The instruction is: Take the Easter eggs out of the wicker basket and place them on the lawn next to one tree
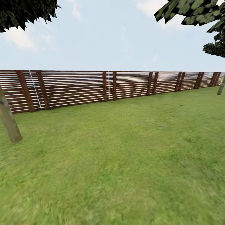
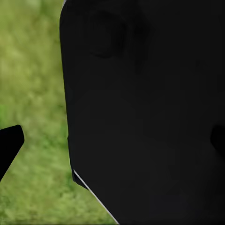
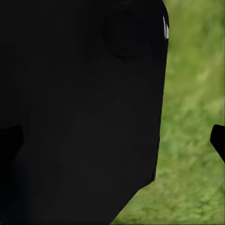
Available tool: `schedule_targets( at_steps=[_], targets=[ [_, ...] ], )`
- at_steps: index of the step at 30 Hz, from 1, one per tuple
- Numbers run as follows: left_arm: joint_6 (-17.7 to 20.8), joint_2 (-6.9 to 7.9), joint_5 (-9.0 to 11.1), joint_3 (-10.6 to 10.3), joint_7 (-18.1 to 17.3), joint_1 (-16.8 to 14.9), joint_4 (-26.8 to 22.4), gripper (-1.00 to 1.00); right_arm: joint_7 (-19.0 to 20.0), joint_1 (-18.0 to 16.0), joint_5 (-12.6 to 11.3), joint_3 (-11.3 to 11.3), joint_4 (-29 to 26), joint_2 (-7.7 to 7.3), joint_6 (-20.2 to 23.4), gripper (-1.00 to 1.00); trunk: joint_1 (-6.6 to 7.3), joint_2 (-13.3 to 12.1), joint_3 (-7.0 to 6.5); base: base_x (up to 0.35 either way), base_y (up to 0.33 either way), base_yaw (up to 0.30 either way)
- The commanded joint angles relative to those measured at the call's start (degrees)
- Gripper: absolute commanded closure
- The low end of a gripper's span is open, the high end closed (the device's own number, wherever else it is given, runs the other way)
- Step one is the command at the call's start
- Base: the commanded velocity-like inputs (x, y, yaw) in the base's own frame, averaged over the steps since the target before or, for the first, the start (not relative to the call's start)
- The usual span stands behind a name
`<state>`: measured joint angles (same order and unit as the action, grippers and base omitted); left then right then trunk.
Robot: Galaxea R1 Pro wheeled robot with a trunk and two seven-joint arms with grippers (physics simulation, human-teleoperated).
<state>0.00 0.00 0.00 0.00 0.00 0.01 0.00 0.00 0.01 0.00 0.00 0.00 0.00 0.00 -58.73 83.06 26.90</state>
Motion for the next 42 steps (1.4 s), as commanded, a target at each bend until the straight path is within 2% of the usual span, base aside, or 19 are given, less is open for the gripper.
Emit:
schedule_targets(
  at_steps=[1, 15, 18, 21, 22, 42],
  targets=[
    [0.00, 0.26, 0.09, 0.00, 0.18, 0.08, -0.09, -1.00, 0.03, 0.08, -0.09, -0.27, 0.08, 0.06, -0.01, -1.00, 0.00, 0.02, 0.03, 0.000, 0.000, 0.000],
    [0.00, 0.26, 0.09, 0.00, 0.18, 0.08, -0.09, -1.00, -0.02, 0.08, -0.09, -0.27, 0.08, 0.07, 0.00, -1.00, 0.00, 0.02, 0.03, 0.000, 0.000, 0.000],
    [-0.04, 1.13, 0.11, 0.01, 0.00, -0.24, -0.28, -1.00, -0.04, 0.08, 0.11, -0.46, -0.38, 0.53, -0.56, -1.00, 0.00, 0.02, 0.03, 0.000, 0.000, 0.000],
    [-0.02, 1.35, -0.14, -0.21, -0.07, -0.33, -0.36, -1.00, -0.08, 0.08, 0.16, -0.67, -0.55, 0.62, -1.52, -1.00, 0.00, 0.02, 0.03, 0.011, 0.000, 0.000],
    [0.03, 1.38, -0.20, -0.28, -0.11, -0.35, -0.40, -1.00, -0.02, 0.08, 0.19, -0.71, -0.55, 0.62, -2.70, -1.00, 0.00, 0.02, 0.03, 0.161, 0.000, 0.000],
    [-0.02, 1.48, -0.28, -0.53, 0.04, -0.36, -0.37, -1.00, 0.09, 0.08, 0.28, -0.65, -0.39, 0.63, -2.81, -1.00, 0.00, 0.02, 0.03, 0.312, 0.000, 0.000]
  ],
)
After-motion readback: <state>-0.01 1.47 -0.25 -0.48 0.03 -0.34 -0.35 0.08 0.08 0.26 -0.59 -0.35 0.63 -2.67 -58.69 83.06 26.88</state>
